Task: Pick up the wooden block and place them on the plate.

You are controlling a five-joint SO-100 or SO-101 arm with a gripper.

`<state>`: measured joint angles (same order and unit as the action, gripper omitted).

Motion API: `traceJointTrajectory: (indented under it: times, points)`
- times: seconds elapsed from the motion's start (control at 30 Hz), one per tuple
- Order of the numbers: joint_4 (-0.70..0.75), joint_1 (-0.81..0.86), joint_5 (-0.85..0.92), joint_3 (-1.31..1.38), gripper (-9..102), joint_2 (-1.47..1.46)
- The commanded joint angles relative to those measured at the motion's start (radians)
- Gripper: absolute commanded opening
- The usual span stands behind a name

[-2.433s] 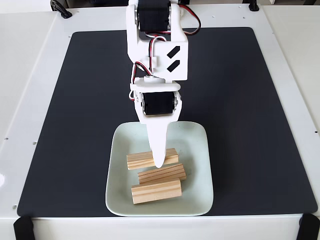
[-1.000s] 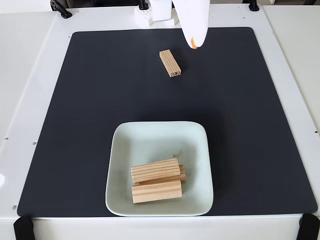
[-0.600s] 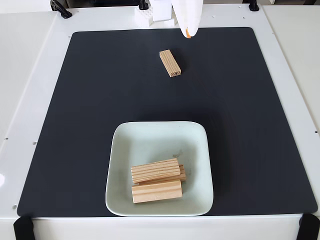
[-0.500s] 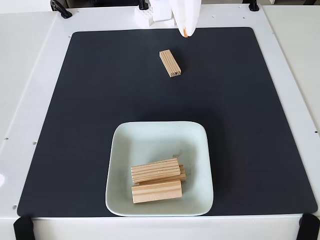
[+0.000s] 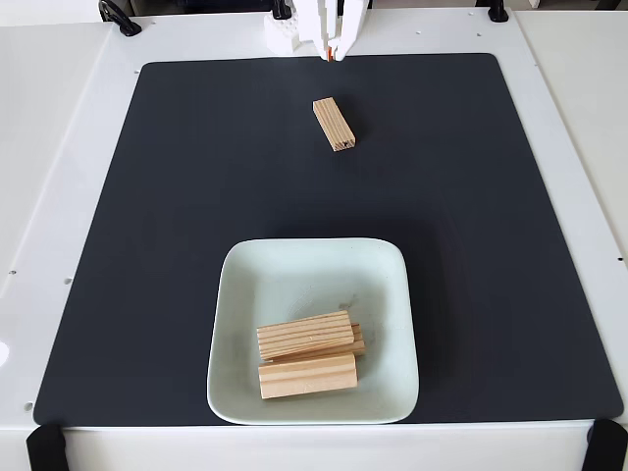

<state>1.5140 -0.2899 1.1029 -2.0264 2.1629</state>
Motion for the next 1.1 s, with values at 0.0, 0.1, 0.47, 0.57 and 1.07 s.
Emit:
traceJointTrajectory:
  times: [0.0, 0.1, 0.47, 0.57, 1.07]
  points:
    - [0.008, 0.046, 0.311, 0.015, 3, 0.006]
    - [0.005, 0.1, 0.488, 0.009, 3, -0.012]
    - [0.0, 0.21, 0.678, 0.009, 23, -0.089]
    - [-0.094, 0.209, 0.686, -0.044, 34, -0.092]
    - [-0.252, 0.173, 0.689, -0.245, 43, -0.097]
